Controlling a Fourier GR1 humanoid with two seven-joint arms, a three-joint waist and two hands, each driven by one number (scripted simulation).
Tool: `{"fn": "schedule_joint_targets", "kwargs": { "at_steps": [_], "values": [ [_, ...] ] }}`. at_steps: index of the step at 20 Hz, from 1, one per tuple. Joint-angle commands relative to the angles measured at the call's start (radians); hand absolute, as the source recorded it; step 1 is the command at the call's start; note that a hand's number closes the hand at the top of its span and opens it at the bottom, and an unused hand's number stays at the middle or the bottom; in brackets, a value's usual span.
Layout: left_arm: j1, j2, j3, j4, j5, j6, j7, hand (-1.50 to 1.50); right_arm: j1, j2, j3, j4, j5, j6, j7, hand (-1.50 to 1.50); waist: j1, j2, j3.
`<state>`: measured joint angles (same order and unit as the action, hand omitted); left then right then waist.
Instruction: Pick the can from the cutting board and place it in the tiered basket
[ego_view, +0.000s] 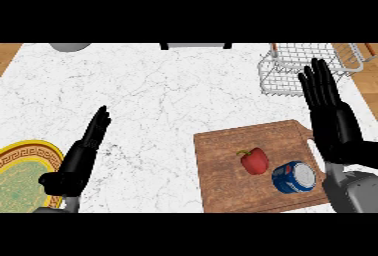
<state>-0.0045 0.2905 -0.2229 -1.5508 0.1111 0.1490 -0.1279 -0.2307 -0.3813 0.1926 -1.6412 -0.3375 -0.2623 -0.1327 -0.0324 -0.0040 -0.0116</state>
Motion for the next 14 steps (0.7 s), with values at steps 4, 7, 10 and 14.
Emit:
{"fn": "schedule_joint_targets", "kwargs": {
  "at_steps": [4,7,10,14],
  "values": [
    [-0.093,-0.036,0.05,-0.016,-0.053,0.118,0.072,0.0,0.165,-0.081,-0.305,-0.087,-0.325,0.214,-0.089,1.5,-0.014,-0.001,0.016],
    [-0.035,-0.038,0.055,0.005,-0.036,0.113,0.056,0.0,0.087,0.16,-0.442,-0.094,-0.476,0.015,-0.187,1.5,-0.099,-0.052,0.068],
    [-0.064,-0.061,0.045,-0.004,-0.063,0.15,0.082,0.0,0.279,0.042,-0.372,0.026,-0.604,0.338,-0.002,-1.5,-0.017,0.001,0.019],
    [-0.094,-0.079,0.029,-0.017,-0.093,0.183,0.134,0.0,0.427,-0.028,-0.406,-0.012,-0.725,0.694,-0.026,-1.5,-0.014,-0.003,0.016]
  ]
}}
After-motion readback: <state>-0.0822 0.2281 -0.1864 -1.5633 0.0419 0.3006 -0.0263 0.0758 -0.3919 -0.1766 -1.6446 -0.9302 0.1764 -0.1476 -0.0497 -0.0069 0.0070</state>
